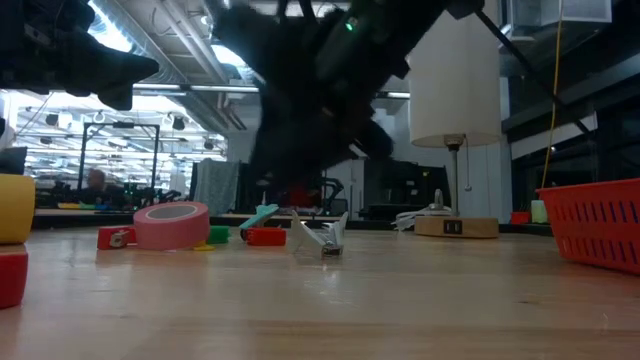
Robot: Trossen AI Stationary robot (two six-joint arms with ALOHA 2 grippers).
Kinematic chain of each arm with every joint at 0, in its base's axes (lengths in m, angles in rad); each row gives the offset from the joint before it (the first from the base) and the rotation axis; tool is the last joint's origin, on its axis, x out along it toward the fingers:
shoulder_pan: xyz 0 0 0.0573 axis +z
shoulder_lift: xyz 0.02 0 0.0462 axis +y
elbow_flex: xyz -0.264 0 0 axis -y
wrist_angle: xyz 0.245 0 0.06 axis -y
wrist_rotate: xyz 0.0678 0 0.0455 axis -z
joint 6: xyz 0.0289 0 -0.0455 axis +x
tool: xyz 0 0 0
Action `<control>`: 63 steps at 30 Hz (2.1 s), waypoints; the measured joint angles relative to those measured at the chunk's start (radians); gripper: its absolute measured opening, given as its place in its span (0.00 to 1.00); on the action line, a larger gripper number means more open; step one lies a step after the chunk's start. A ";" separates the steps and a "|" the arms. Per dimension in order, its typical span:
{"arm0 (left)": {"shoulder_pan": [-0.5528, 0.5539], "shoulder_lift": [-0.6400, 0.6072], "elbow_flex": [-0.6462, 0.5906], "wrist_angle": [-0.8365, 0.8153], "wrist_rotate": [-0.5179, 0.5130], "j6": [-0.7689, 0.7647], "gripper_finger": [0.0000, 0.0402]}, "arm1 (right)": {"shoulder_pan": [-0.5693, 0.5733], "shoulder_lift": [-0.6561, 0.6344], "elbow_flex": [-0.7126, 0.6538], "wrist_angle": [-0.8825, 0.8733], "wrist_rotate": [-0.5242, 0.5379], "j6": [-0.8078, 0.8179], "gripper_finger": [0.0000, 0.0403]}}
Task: Pick and place Stapler, Stapler remover, tape
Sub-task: Put the gray staple remover into the blue basket
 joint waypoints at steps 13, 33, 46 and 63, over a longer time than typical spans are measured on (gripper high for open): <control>0.000 0.000 0.000 0.000 0.000 0.000 0.01 | -0.004 0.001 0.000 -0.148 -0.064 0.111 0.33; 0.000 0.000 0.000 0.001 0.000 0.000 0.01 | -0.004 0.042 -0.001 -0.149 -0.081 0.084 0.33; 0.000 0.002 0.000 0.000 0.000 0.000 0.01 | -0.006 0.039 0.000 -0.182 -0.106 0.036 0.10; 0.000 0.002 0.000 0.000 0.000 0.000 0.01 | 0.003 -0.084 0.007 -0.200 -0.262 -0.150 0.11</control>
